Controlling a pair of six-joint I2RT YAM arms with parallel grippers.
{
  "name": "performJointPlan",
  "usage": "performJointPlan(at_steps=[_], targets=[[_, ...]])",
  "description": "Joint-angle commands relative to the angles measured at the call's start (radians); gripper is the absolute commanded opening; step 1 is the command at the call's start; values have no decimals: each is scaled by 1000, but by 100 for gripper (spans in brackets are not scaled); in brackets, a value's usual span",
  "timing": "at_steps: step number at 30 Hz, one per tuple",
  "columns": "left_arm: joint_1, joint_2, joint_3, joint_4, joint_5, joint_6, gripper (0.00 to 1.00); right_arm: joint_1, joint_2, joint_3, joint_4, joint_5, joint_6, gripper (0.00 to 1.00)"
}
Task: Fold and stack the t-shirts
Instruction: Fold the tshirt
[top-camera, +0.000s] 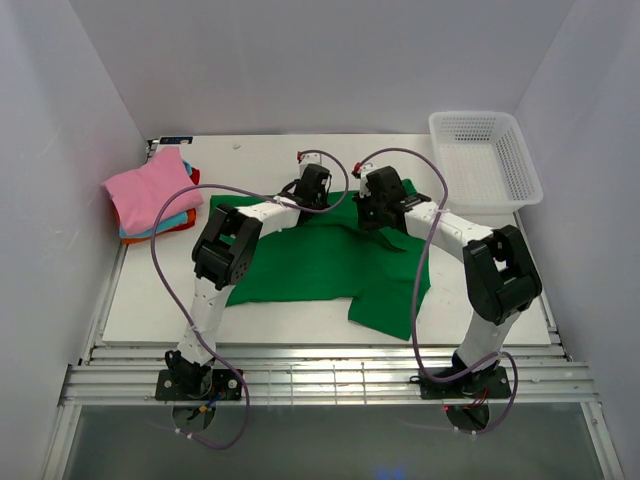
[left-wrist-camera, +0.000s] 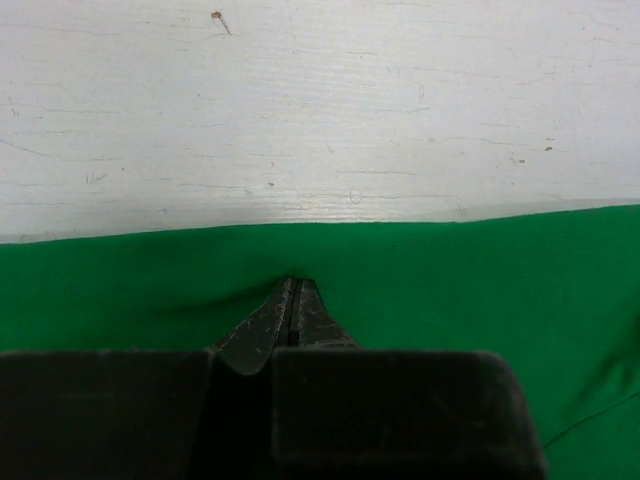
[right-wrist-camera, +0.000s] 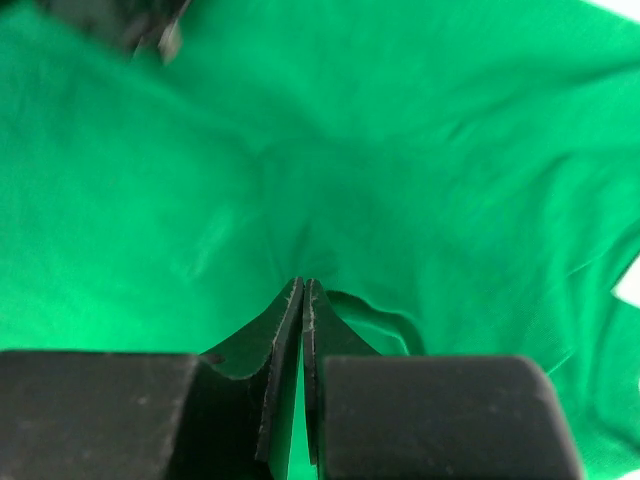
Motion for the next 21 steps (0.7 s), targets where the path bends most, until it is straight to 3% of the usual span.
performJointPlan(at_steps=[1,10,11,12,15,21], targets=[[1,19,35,-58,-9,-13,0,34,-61,-58,-7,-1,32,8],[1,16,44,-72,-11,-13,0,109,-127,-202,15,-16,82,8],[1,14,44,-72,-11,-10,0,117,-130,-203,12,-13,83,11],[1,14,44,-72,-11,-11,0,119,-132,-200,9,-12,85,22],[1,14,47,-74,-11,-6,0,120,-155,-188,19,66,85,32],[1,10,45,-77,-14,0,0,82,-130,-47,26,212,48,30]])
